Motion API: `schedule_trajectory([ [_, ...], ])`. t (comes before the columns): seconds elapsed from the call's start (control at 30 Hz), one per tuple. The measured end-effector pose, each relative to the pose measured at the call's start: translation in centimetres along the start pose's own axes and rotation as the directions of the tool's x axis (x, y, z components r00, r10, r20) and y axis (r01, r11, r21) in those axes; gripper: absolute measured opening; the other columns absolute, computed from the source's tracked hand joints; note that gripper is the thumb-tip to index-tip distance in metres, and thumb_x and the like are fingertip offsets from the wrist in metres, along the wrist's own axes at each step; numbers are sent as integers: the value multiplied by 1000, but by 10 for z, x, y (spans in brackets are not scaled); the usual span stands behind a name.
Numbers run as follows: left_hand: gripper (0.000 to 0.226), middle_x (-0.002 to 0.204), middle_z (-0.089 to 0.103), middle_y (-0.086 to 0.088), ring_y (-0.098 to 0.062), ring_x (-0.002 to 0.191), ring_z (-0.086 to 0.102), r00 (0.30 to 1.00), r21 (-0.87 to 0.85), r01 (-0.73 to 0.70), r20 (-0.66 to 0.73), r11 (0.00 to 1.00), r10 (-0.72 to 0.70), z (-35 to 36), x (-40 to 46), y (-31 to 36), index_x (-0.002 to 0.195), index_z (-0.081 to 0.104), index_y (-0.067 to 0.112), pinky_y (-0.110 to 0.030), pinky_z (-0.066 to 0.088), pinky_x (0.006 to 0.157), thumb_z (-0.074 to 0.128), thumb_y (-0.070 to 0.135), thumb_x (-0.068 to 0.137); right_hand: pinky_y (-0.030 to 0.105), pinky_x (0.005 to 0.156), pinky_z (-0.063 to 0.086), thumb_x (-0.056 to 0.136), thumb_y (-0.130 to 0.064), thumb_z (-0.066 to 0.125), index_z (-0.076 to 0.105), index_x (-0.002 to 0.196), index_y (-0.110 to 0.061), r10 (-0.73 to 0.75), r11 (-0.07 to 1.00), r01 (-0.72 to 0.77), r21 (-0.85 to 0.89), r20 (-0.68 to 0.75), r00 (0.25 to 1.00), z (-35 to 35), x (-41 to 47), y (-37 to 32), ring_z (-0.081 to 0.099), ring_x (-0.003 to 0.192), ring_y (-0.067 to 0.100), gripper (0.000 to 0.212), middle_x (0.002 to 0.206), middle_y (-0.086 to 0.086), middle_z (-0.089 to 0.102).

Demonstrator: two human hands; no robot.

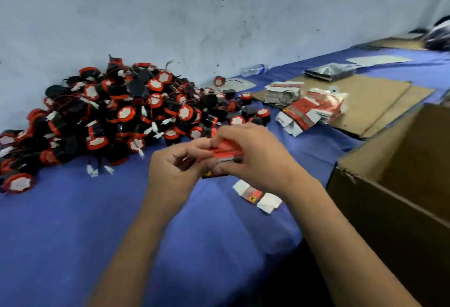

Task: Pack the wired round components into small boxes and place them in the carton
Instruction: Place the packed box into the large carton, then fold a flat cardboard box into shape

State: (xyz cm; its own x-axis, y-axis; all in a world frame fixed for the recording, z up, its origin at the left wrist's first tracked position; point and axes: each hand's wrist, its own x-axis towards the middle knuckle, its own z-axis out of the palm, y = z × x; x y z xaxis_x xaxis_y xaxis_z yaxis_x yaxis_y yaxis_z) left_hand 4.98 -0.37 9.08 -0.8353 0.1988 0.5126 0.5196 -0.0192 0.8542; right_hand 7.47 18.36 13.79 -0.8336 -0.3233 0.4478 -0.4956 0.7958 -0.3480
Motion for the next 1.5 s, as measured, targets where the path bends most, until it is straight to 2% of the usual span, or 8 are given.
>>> schedule_trajectory([
  [0.23, 17, 103, 77, -6, -17, 101, 73, 861, -22, -195, 475, 981, 182, 257, 54, 67, 89, 78, 10, -37, 58, 94, 85, -1, 78, 24, 71, 51, 61, -54, 81, 61, 102, -40, 594, 773, -627, -100, -235, 769, -190, -154, 76, 63, 87, -3, 47, 94, -18, 67],
  [0.47, 12, 87, 62, -2, -26, 90, 62, 399, 505, -425, 850, 752, -345, 336, 50, 50, 94, 63, 16, -33, 46, 75, 73, 14, 90, 29, 51, 48, 83, -16, 81, 60, 72, -22, 908, 409, -813, -414, 270, 319, -156, -162, 143, 60, 59, 14, 25, 68, -1, 63],
  [0.73, 9, 85, 71, 4, -14, 81, 65, 883, 294, -412, 364, 863, 298, 279, 43, 33, 84, 74, 20, -34, 55, 70, 67, 15, 86, 43, 86, 60, 83, -27, 81, 69, 113, -19, 892, 411, -846, -339, -44, 450, -152, -155, 133, 66, 93, 25, 33, 103, 4, 69],
  [0.83, 5, 87, 68, 3, -21, 84, 65, 995, 486, -92, 20, 869, 94, 220, 41, -13, 84, 67, 21, -36, 51, 69, 63, 20, 86, 42, 80, 61, 87, -20, 71, 69, 105, -20, 774, 483, -854, -193, -362, 520, -151, -138, 121, 66, 88, 24, 18, 99, 4, 70],
  [1.0, 94, 136, 52, -20, -39, 133, 43, 805, 893, 328, -93, 309, -586, 162, 23, -74, 135, 48, 15, -44, 41, 101, 78, 74, 68, 43, 75, 57, 94, -19, 64, 71, 95, -19, 447, 813, -573, -102, -520, 728, -114, -89, 84, 66, 85, 22, 8, 88, -1, 72],
  [1.17, 98, 129, 46, -18, -40, 113, 57, 802, 789, 448, -148, 420, -578, 153, 34, -92, 131, 40, 16, -36, 40, 72, 92, 60, 61, 37, 68, 49, 90, -27, 66, 69, 95, -19, 266, 936, -303, -181, -205, 942, -54, -43, 61, 64, 85, 26, 10, 81, -5, 67],
  [1.37, 17, 95, 76, -14, -36, 90, 72, 771, 326, 635, -216, 700, -599, 110, 45, -106, 83, 67, 14, -44, 55, 72, 83, 19, 84, 63, 116, 30, 60, -66, 88, 1, 161, -26, 550, 831, -417, -368, 438, 711, 20, -29, 88, 17, 149, 38, 140, 158, 13, 28],
  [1.5, 13, 89, 75, -6, -30, 85, 71, 764, -57, 597, -263, 800, -589, 56, 44, -95, 89, 68, 18, -35, 55, 66, 72, 6, 93, 70, 121, 3, 54, -75, 86, -21, 159, -34, 365, 930, -313, -192, 389, 846, 63, -5, 77, 10, 154, 30, 155, 164, 4, 17],
])
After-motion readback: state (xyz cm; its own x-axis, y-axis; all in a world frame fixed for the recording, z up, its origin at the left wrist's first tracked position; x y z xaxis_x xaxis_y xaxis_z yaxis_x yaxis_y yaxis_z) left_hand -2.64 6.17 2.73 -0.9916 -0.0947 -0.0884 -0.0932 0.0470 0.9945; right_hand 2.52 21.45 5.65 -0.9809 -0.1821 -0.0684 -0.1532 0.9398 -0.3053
